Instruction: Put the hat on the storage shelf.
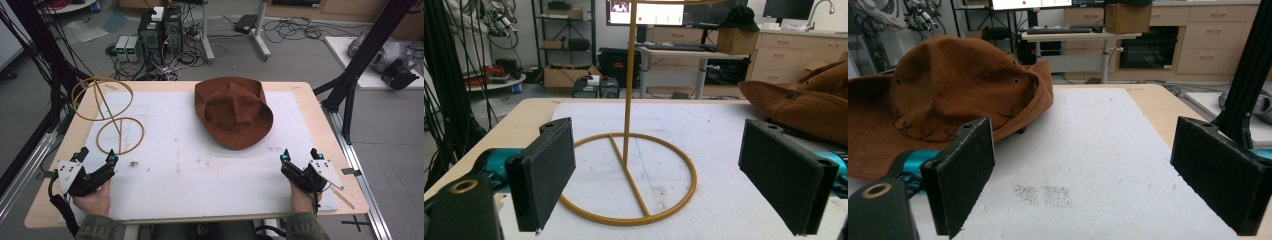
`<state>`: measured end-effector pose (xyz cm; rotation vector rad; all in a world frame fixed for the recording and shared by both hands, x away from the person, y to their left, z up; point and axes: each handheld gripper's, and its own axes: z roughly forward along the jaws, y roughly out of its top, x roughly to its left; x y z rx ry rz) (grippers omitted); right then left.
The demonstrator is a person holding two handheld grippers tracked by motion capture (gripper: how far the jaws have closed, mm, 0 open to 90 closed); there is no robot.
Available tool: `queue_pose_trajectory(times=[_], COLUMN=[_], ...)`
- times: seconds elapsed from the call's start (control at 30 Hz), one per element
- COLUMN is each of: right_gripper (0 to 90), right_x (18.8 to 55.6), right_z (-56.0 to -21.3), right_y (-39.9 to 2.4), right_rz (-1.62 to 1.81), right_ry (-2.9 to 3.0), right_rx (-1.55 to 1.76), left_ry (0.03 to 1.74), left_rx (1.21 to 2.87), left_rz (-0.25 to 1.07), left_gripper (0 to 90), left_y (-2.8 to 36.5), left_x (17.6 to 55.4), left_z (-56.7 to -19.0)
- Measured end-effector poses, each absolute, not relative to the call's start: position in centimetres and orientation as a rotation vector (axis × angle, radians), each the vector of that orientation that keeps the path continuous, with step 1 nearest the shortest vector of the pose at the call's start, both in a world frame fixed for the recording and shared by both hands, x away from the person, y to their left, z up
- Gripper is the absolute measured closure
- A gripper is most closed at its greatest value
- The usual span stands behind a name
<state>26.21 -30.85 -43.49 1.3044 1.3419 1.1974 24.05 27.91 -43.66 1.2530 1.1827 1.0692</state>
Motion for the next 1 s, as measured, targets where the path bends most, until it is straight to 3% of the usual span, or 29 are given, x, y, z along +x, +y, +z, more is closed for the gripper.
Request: queue_pose_trajectory(times=[0.77,1.0], right_gripper=[9.9,10.0], right_x=[26.5,27.0], right_z=[-43.6,-42.2], right_y=[-30.6,-29.9], right_rz=[1.214,1.242], right_ry=[1.349,1.339], right_rx=[1.305,1.265], left_ry=[1.182,1.180], left_rx=[1.240,1.241], left_rz=[1.077,1.076], left_gripper=[15.3,15.3], left_y=[28.1,28.1], left_x=[24.1,24.1], left_z=[-43.6,-43.6])
